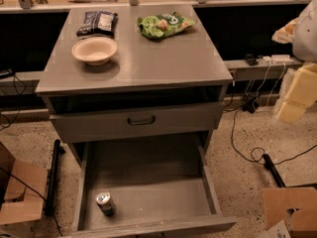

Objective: Pick redbull can from middle drawer and place on counter

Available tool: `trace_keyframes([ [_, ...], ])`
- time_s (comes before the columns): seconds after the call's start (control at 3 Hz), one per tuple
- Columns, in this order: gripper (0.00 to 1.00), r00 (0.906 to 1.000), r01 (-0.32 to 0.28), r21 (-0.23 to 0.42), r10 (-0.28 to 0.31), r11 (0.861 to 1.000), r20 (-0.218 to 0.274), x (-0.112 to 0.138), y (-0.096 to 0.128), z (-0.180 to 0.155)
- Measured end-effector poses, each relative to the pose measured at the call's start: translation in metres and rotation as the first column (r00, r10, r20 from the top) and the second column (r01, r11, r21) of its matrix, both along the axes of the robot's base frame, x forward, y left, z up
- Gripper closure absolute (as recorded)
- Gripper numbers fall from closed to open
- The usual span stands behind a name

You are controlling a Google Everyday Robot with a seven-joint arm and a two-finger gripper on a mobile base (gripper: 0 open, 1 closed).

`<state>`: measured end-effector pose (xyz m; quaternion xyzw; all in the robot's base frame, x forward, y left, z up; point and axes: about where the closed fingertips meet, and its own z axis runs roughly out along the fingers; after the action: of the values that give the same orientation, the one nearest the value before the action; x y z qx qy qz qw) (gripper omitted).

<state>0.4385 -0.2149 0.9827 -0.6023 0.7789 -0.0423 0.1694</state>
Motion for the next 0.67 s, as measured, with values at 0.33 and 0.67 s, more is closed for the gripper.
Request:
trace_keyframes([
  [0.33,0.00,1.0000,0.000,0.000,0.000,1.000,0.000,0.000,0.000,0.000],
  [0.67,0.00,0.9998,-0.020,0.048,0.020,0.999,0.007,0.000,0.012,-0.007],
])
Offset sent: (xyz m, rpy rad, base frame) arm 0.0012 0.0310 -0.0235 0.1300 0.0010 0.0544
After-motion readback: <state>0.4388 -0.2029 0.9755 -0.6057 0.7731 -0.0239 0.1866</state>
